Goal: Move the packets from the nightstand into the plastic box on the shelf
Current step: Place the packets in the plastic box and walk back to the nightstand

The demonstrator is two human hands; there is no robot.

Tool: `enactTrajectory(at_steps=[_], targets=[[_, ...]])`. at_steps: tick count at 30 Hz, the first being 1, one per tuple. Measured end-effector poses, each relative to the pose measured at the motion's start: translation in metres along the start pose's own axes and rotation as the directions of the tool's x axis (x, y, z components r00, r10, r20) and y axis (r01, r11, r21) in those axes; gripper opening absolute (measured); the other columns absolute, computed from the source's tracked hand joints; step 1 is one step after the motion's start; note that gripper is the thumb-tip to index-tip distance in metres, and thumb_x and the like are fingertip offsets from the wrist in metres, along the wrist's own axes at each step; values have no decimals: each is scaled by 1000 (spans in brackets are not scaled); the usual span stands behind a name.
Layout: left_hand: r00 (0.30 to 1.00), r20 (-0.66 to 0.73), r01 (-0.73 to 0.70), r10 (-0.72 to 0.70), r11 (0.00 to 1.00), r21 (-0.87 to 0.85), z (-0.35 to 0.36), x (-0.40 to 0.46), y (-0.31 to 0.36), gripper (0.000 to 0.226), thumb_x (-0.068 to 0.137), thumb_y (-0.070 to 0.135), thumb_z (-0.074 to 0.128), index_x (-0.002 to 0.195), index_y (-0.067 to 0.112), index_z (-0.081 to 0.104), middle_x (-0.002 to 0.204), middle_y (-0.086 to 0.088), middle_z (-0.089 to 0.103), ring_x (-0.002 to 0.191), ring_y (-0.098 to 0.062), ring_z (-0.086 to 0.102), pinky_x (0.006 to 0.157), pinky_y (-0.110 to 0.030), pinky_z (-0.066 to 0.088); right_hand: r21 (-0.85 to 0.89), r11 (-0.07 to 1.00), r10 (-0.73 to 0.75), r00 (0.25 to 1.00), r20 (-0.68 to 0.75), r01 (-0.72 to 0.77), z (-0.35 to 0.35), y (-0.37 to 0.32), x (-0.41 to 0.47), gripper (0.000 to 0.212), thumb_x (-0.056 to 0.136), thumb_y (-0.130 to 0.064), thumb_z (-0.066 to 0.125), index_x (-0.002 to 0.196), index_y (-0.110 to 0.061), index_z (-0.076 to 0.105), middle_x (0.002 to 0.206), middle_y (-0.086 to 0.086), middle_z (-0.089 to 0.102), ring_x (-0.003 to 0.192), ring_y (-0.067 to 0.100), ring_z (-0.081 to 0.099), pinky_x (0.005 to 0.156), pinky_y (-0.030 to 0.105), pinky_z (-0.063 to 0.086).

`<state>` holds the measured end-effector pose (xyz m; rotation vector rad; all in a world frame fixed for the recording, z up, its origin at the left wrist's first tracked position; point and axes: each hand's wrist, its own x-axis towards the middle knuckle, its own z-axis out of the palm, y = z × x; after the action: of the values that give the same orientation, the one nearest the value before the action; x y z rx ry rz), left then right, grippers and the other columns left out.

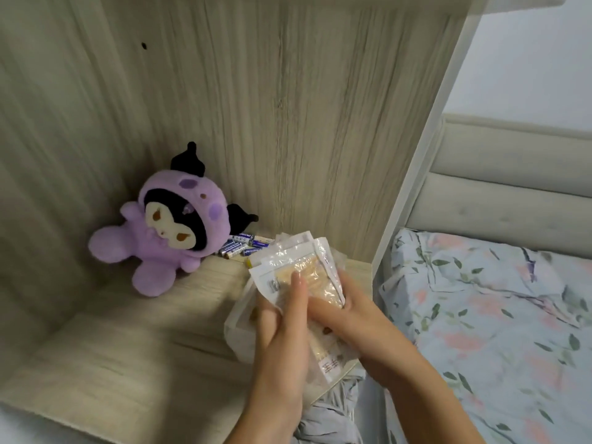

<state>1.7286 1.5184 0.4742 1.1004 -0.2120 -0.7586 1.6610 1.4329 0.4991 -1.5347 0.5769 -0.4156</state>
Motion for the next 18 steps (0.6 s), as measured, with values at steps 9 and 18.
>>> enactTrajectory(at_steps=[9, 18], targets=[[895, 234, -376, 381, 360, 854, -13, 40, 16, 70, 81, 73, 20, 122, 33, 59, 137, 16, 37, 131, -7, 24, 108, -23, 18, -3, 1000, 10, 986, 164, -10, -65, -9, 46, 27, 82, -41, 71, 96, -19, 74, 91, 4, 76, 80, 17, 74, 62, 25, 57], [912, 409, -409, -33, -138, 902, -25, 91, -2, 45, 100, 50, 20, 119, 34, 57, 125, 12, 56, 120, -17, 44, 101, -38, 36, -757, 621, -35, 973, 230, 202, -72, -35, 130, 29, 92, -18, 63, 113, -2, 52, 101, 11, 61, 92, 27, 64, 76, 35, 56]])
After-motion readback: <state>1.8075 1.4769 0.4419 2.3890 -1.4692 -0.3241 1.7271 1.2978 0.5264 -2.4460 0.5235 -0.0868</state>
